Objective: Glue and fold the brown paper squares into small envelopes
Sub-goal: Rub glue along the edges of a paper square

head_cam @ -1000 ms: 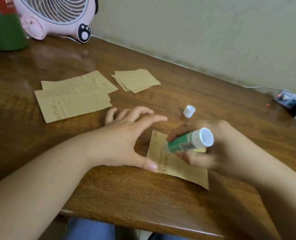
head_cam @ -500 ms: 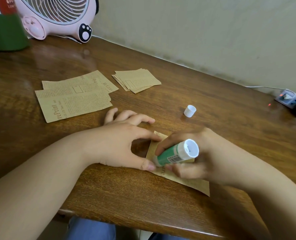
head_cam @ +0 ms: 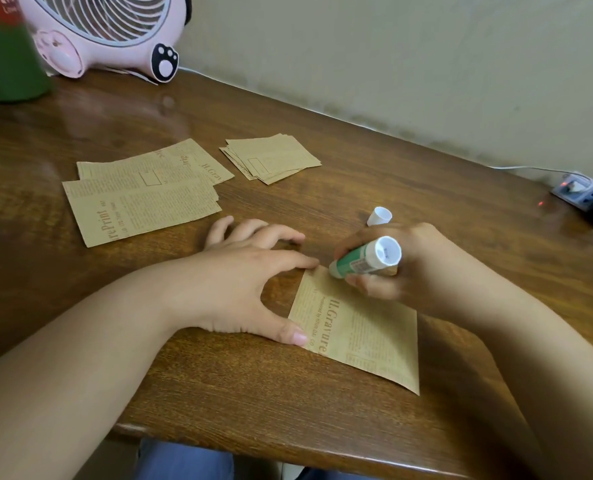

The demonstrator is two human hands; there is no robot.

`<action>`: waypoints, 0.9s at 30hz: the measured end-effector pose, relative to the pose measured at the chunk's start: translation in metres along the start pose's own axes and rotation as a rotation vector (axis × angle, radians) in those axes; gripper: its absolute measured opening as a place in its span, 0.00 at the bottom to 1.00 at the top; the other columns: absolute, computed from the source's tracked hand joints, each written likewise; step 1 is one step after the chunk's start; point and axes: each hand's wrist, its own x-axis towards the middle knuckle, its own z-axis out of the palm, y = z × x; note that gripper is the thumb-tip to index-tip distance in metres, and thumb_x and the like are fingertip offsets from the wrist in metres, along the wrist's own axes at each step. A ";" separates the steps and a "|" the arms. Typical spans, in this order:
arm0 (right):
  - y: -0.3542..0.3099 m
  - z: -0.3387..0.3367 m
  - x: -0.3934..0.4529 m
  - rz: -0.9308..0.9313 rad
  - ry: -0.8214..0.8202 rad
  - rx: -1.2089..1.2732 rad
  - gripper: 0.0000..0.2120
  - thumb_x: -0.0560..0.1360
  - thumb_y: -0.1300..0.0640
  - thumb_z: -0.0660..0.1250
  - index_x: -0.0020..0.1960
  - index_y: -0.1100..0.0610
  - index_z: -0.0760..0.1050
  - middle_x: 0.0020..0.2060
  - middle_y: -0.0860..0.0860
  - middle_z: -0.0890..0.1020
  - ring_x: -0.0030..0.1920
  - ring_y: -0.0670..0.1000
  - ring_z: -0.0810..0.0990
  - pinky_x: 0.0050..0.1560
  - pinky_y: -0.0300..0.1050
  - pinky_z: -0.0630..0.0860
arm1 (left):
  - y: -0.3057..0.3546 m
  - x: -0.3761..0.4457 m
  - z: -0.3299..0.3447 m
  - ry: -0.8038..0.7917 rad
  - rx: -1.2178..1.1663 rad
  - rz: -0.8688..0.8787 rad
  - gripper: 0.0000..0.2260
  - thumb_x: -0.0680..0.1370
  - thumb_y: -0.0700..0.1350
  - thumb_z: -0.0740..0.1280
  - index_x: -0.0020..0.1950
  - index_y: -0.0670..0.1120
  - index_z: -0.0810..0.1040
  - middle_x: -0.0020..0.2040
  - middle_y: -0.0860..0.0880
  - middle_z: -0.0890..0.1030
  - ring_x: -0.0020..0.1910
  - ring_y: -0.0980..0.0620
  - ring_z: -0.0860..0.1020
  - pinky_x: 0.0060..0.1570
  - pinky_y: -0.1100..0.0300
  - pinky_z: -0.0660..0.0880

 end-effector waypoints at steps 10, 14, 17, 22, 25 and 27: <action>-0.033 0.006 -0.039 -0.075 -0.075 0.092 0.13 0.68 0.54 0.71 0.52 0.48 0.79 0.45 0.42 0.82 0.44 0.39 0.79 0.44 0.30 0.74 | 0.000 0.001 0.000 -0.003 -0.022 -0.009 0.38 0.63 0.72 0.65 0.71 0.71 0.54 0.71 0.69 0.45 0.70 0.64 0.37 0.70 0.48 0.29; -0.020 0.005 -0.049 0.013 -0.041 0.114 0.13 0.66 0.51 0.69 0.51 0.47 0.80 0.44 0.40 0.82 0.41 0.37 0.79 0.40 0.27 0.71 | -0.001 0.001 0.001 0.012 -0.011 -0.001 0.38 0.63 0.73 0.64 0.71 0.71 0.54 0.72 0.68 0.46 0.71 0.63 0.37 0.70 0.48 0.28; -0.007 -0.003 -0.065 0.110 0.030 0.098 0.12 0.66 0.54 0.72 0.48 0.43 0.80 0.44 0.36 0.82 0.43 0.38 0.80 0.42 0.29 0.74 | -0.002 0.001 0.002 0.019 -0.005 0.000 0.38 0.64 0.73 0.64 0.71 0.71 0.54 0.72 0.68 0.46 0.71 0.63 0.37 0.70 0.48 0.28; 0.004 -0.010 -0.085 0.180 0.134 0.073 0.09 0.69 0.53 0.74 0.46 0.42 0.79 0.44 0.33 0.81 0.44 0.38 0.81 0.45 0.32 0.75 | -0.001 0.000 0.002 0.017 -0.007 0.014 0.40 0.60 0.75 0.59 0.71 0.71 0.54 0.72 0.67 0.46 0.71 0.64 0.38 0.70 0.47 0.28; 0.001 -0.010 -0.089 0.243 0.347 0.231 0.10 0.68 0.52 0.72 0.49 0.44 0.78 0.46 0.35 0.81 0.47 0.39 0.81 0.46 0.32 0.77 | -0.001 -0.001 0.003 0.037 0.003 0.018 0.40 0.60 0.75 0.58 0.71 0.71 0.53 0.72 0.67 0.46 0.71 0.64 0.38 0.69 0.47 0.28; -0.003 -0.007 -0.086 0.239 0.490 0.274 0.11 0.69 0.52 0.69 0.50 0.43 0.77 0.49 0.35 0.80 0.50 0.38 0.79 0.45 0.28 0.74 | -0.001 -0.002 0.003 0.051 -0.002 0.022 0.39 0.62 0.75 0.59 0.71 0.71 0.53 0.72 0.68 0.47 0.70 0.66 0.38 0.69 0.47 0.27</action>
